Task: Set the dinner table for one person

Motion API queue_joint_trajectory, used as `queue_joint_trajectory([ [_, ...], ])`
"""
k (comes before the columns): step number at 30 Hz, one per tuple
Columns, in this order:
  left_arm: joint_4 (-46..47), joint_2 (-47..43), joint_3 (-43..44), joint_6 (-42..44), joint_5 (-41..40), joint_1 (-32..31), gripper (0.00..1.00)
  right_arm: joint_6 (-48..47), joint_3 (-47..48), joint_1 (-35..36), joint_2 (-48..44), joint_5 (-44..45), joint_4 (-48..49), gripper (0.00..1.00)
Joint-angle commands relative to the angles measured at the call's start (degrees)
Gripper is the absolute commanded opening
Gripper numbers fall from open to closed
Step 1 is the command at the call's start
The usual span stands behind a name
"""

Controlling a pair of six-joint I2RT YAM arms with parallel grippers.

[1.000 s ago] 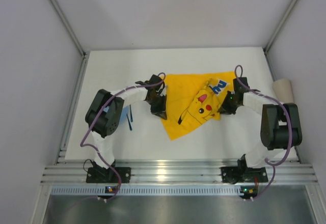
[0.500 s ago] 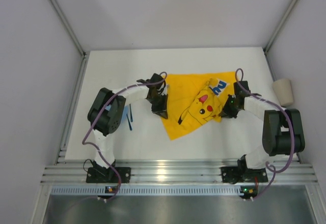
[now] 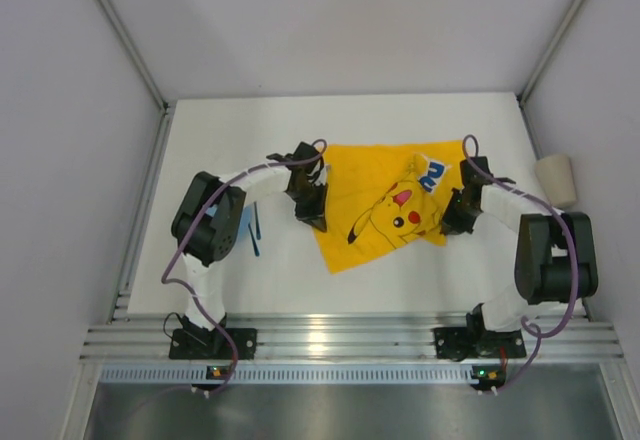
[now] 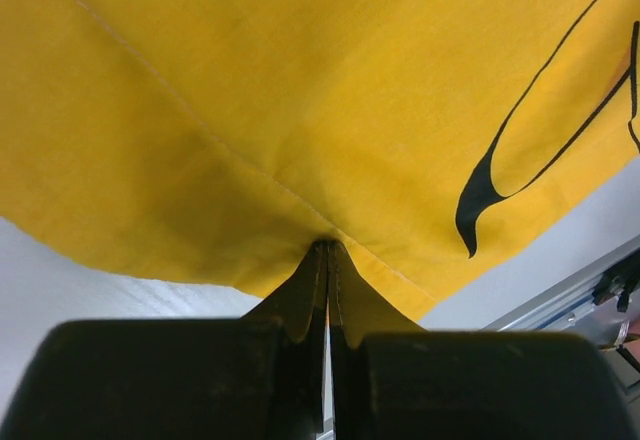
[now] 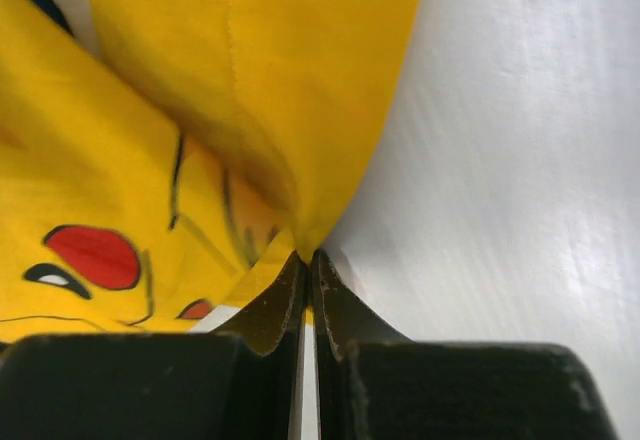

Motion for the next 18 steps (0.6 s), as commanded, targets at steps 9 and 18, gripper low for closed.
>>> queue_joint_trajectory([
  [9, -6.18, 0.57, 2.68, 7.4, -12.79, 6.86, 0.0, -7.92, 7.39, -11.11, -2.39, 15.23, -15.66, 0.0],
  [18, -8.29, 1.28, 5.67, 9.25, -14.64, 13.72, 0.0, -7.47, 12.65, -13.75, 0.59, 17.08, -17.94, 0.0],
])
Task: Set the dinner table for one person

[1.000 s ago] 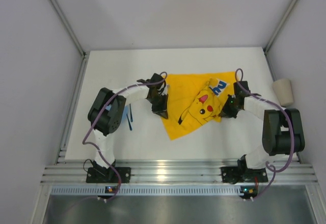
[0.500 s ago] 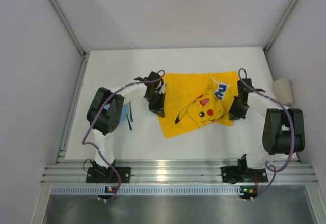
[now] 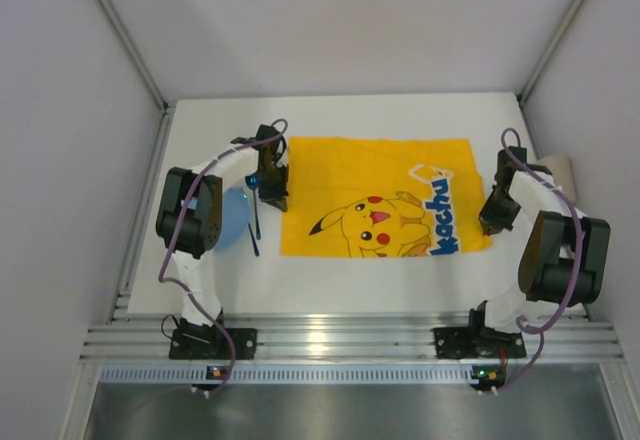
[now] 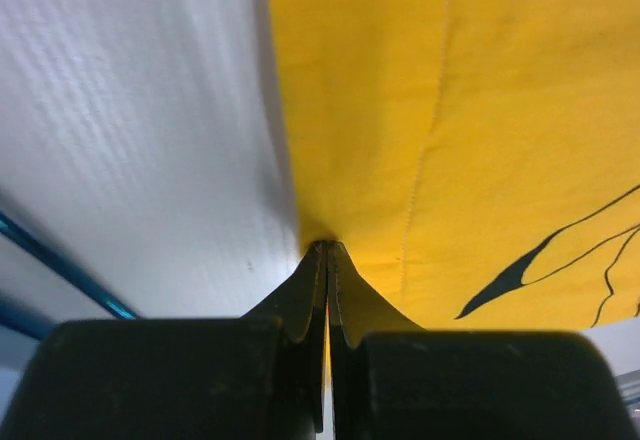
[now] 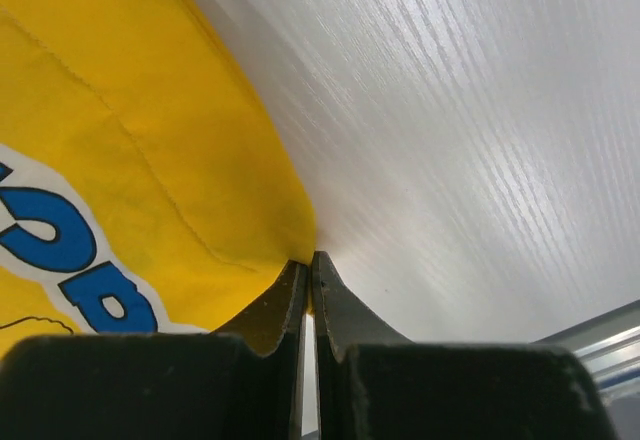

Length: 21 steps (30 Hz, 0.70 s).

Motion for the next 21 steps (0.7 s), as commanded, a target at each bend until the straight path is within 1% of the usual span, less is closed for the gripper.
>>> queue_joint_trajectory([
  [1, -2.41, 1.0, 1.65, 2.48, -3.44, 1.43, 0.0, -1.02, 5.07, -0.57, 0.75, 2.26, -1.77, 0.0],
  [2, -2.33, 0.82, 1.57, 2.56, -3.18, 1.44, 0.0, -1.29, 5.51, -0.49, 0.66, 2.17, -1.69, 0.0],
  [3, -2.06, 0.38, 1.22, 2.3, -2.92, 1.44, 0.0, -1.38, 6.13, -0.57, 0.57, 2.0, -2.03, 0.06],
  [5, -1.71, -0.41, 0.69, 0.99, -1.34, 1.44, 0.0, -1.64, 7.01, -0.57, 0.05, 1.47, -2.65, 0.14],
  [6, -1.45, -0.93, 0.42, 0.37, -0.81, 1.44, 0.0, -1.73, 8.06, -0.57, -0.22, 1.38, -2.91, 0.33],
  [8, -0.39, -3.31, -0.02, -1.56, -0.11, 1.35, 0.0, -1.73, 9.55, -0.57, -1.62, 0.5, -4.05, 0.59],
  [9, -0.22, -4.18, 0.16, -2.09, 0.16, 1.35, 0.0, -1.64, 11.74, -0.57, -2.15, 0.24, -4.49, 0.82],
  [10, 0.31, -6.02, 0.77, -2.7, 0.33, 1.35, 0.0, -1.55, 12.98, -0.57, -2.68, -0.46, -5.02, 0.94],
  [11, 0.4, -6.91, 1.3, -3.58, 0.42, 1.35, 0.0, -1.47, 14.47, -0.57, -3.46, -0.73, -5.46, 1.0],
  [12, 0.66, -7.79, 1.91, -3.94, 0.51, 1.26, 0.01, -1.38, 17.88, -0.49, -3.65, -0.9, -6.68, 1.0],
  [14, 0.93, -10.16, 4.02, -4.64, -0.1, 1.08, 0.15, -0.86, 21.58, -0.48, -3.56, -0.47, -8.53, 1.0],
  [15, 1.1, -11.56, 5.42, -4.73, -0.02, 1.0, 0.34, -0.59, 25.43, -0.48, -3.3, 1.1, -9.24, 1.0],
  [17, 1.72, -12.8, 6.31, -4.91, 0.25, 0.82, 0.51, 0.63, 31.06, -0.57, -1.9, 3.65, -10.9, 1.0],
  [18, 1.89, -13.94, 6.75, -5.08, 0.59, 0.65, 0.6, 0.9, 32.92, -0.66, -1.02, 6.36, -11.35, 1.0],
  [19, 1.98, -14.38, 6.66, -5.17, 0.95, 0.64, 0.64, 1.69, 35.11, -0.83, 1.51, 7.87, -12.22, 1.0],
  [20, 2.42, -14.91, 6.31, -5.26, 1.21, 0.64, 0.68, 1.87, 39.4, -1.1, 3.1, 8.93, -13.8, 1.0],
  [21, 2.77, -15.96, 5.01, -5.26, 2.0, 0.47, 0.7, 2.05, 41.53, -2.06, 4.95, 9.72, -14.34, 1.0],
])
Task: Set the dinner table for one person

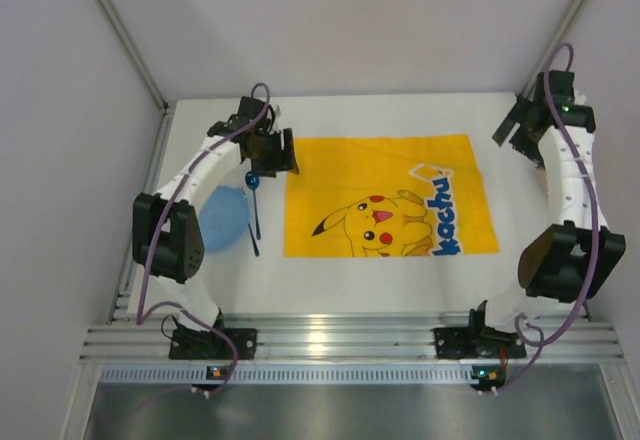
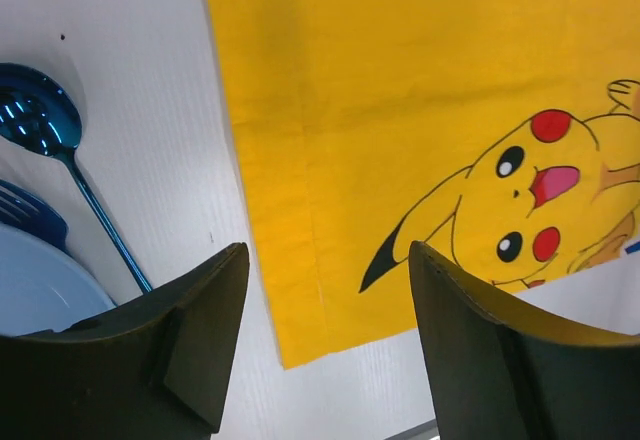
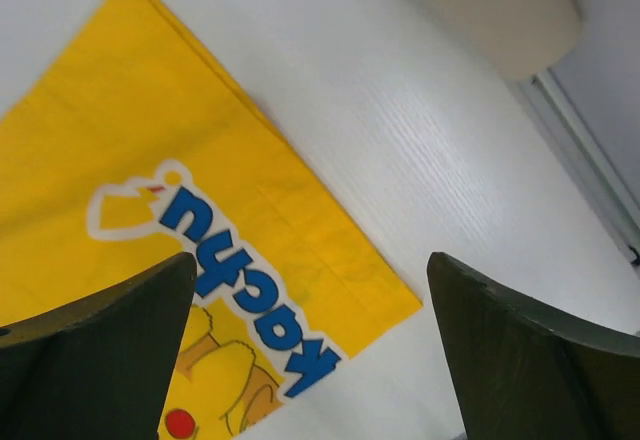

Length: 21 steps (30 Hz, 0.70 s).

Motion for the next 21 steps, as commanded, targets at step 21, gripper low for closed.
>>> queue_joint_trajectory([
  [21, 10.86, -13.77, -16.67, -4.75, 24.77, -0.87, 0.71, 9.32, 45.08, -5.69, 37.57, 22.68, -11.58, 1.0],
])
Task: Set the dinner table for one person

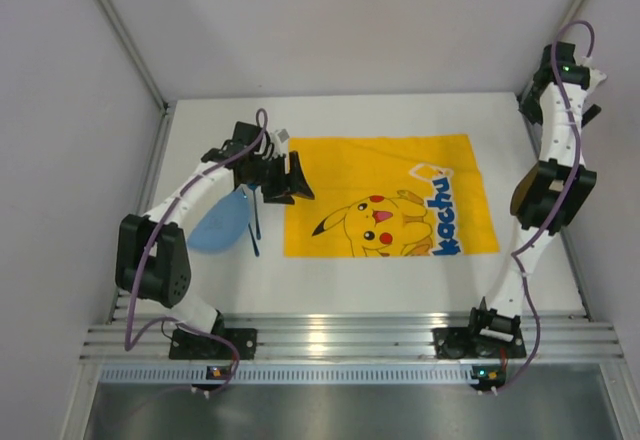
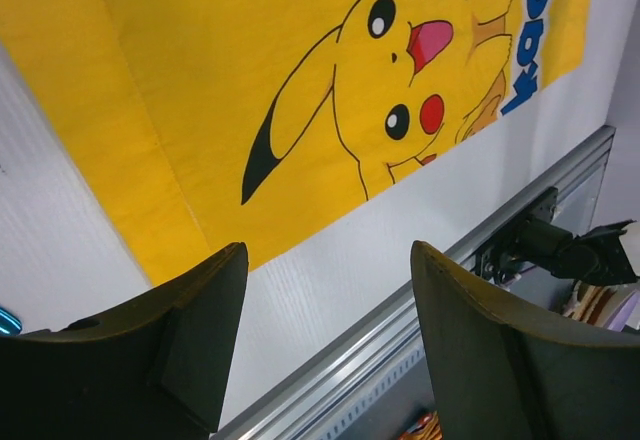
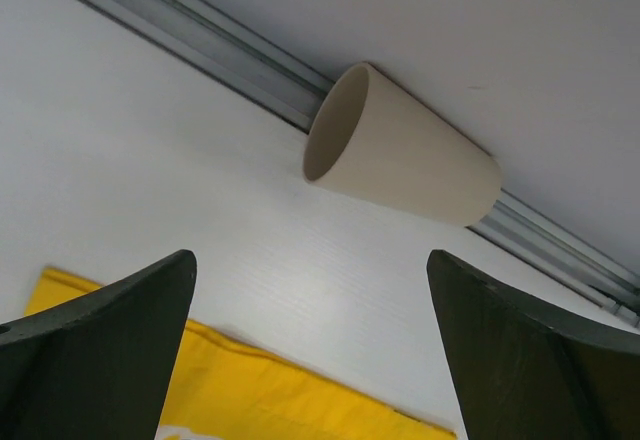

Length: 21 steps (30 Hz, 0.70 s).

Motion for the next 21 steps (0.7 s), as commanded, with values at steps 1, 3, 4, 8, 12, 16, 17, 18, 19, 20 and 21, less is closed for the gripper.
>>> queue_joint_trajectory([
  [1, 4.31, -2.91, -0.38, -1.21, 4.77, -0.23, 0.71, 1.0, 0.34, -1.08, 0.07, 6.08, -1.23, 1.0],
  [3, 5.27, -2.99, -0.91, -1.74, 5.56, -0.23, 0.71, 1.35, -1.68, -1.78, 0.42, 6.7, -0.96, 1.0],
  [4, 5.62, -3.08, -1.18, -1.91, 5.91, -0.23, 0.72, 1.7, -3.52, -2.05, 0.34, 6.79, -0.18, 1.0],
  [8, 6.68, -2.91, -2.58, -2.62, 7.05, -0.23, 0.72, 1.96, -8.44, -2.49, -0.36, 7.4, 4.21, 1.0],
  [12, 6.59, -1.59, -2.67, -2.79, 7.5, -0.23, 0.72, 1.87, -9.95, -3.36, 0.07, 6.87, 7.21, 1.0],
  [16, 6.94, -0.36, -1.71, -3.32, 7.58, -0.5, 0.72, 2.58, -11.79, -4.95, 0.51, 6.7, 9.31, 1.0],
  [17, 6.86, 0.25, -0.92, -3.32, 7.5, -0.84, 0.72, 2.49, -13.45, -5.47, 0.25, 6.09, 10.28, 1.0],
  [18, 6.42, 0.52, -0.57, -3.24, 7.32, -1.02, 0.72, 2.58, -14.16, -5.74, -0.19, 5.74, 11.24, 1.0],
  [19, 6.16, 0.69, -0.3, -3.15, 7.32, -1.11, 0.72, 2.4, -15.56, -5.83, -0.45, 5.65, 13.26, 1.0],
  [20, 5.89, 1.31, 0.22, -3.15, 7.06, -1.37, 0.72, 2.31, -15.92, -6.0, -0.63, 5.73, 13.97, 1.0],
  [21, 5.89, 1.4, 0.4, -3.15, 7.14, -1.46, 0.72, 2.31, -15.93, -6.0, -0.28, 5.99, 14.24, 1.0],
])
